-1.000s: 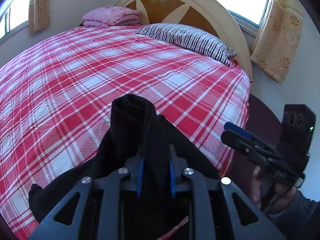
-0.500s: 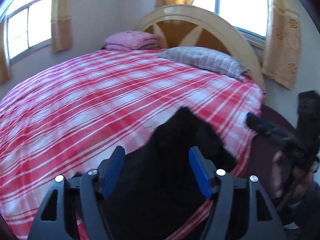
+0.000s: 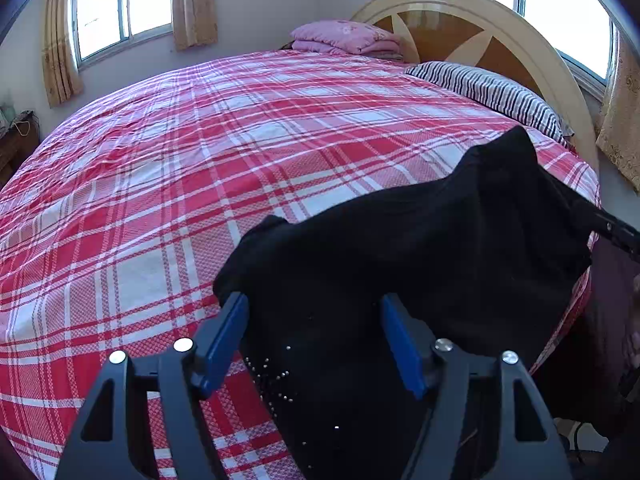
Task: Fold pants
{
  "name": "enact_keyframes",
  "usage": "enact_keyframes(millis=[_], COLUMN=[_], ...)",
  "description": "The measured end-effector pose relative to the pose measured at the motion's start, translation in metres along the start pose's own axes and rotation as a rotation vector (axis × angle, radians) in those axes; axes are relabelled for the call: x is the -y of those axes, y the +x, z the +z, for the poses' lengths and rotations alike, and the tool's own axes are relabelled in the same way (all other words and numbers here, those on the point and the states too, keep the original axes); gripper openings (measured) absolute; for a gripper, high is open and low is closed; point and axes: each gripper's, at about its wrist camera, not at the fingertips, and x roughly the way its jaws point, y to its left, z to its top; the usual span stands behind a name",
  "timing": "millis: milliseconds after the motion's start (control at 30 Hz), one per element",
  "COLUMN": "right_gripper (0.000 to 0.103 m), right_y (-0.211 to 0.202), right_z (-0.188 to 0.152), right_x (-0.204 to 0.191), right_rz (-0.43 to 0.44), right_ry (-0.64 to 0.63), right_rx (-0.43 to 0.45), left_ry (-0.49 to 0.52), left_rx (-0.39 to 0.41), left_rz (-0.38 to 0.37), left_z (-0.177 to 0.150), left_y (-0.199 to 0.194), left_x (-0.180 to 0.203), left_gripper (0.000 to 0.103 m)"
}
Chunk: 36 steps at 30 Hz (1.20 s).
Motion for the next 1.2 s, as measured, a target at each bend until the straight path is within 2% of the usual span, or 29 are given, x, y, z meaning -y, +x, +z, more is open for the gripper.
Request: enact_keyframes(millis=[133,333,433,467,567,633,733,767,867,900,933,1000,1100,1200], right_gripper=[0.047,0.047,0.047,0.047,0.047,0.047,0.047,0.047,0.047,0.047,0.046,0.046,0.046,0.047], right_y=[0.001,0.005,-0.013,-0.020,-0.040,-0.048,-0.038,-0.031,-0.007,0.008,0.014,0.010,0.005,-0.012], right_z=[-0.005,-0.006,0.001,0.003,0.010,0.011,0.009,0.007,0.002,0.000,-0.003,-0.001,0.002,0.008], right_x=[0.024,0.026,0.028,0.027,0.009,-0.015,-0.042,-0.049,-0.045,-0.032,-0.025,-0.017,-0.021,-0.010], right_rz=[0.000,-0.015,-0.082,-0.093,-0.052,0.011,0.148,0.162,0.070,0.042,0.050,0.095,0.091,0.116], right_ry=[0.080,0.061,0.072,0.067,0.020,-0.054,-0.131,-0.153,-0.163,-0.120,-0.096,-0.075,-0.100,-0.058], right_rx=[-0.029,-0.053,-0.001,0.030,0.108,0.144,0.098,0.079,0.014,-0.055,-0.084,-0.064,-0.065,-0.025], left_ry=[-0.015,-0.031,-0.044,-0.049,-0.070,-0.072,-0.070,-0.070,-0.076,-0.082,-0.086,-0.094,-0.107,-0.099], left_rx=[-0.004,-0.015,-0.020,-0.020,-0.027,-0.030,-0.030,-0.030,-0.031,-0.034,-0.036,-0.049,-0.050,-0.045], left_rz=[-0.005,-0.014,0.002,-0.002,-0.017,-0.019,-0.019,-0.017,-0.016,-0.023,-0.031,-0.043,-0.050,-0.050], left_z=[-0.001,-0.002,-0.003,-0.004,-0.005,-0.005,-0.005,-0.006,-0.007,-0.007,-0.007,-0.008,-0.009,-0.009], left_y=[0.005,0.006,0.007,0.007,0.009,0.009,0.010,0.010,0.012,0.013,0.014,0.017,0.016,0.013], left_x=[-0.002,-0.006,-0.010,-0.011,-0.013,-0.013,-0.014,-0.014,-0.017,-0.018,-0.020,-0.021,-0.022,-0.021], left_gripper=[0.075,0.078,0.087,0.088,0.088,0.088,0.088,0.090,0.094,0.094,0.095,0.095,0.095,0.095])
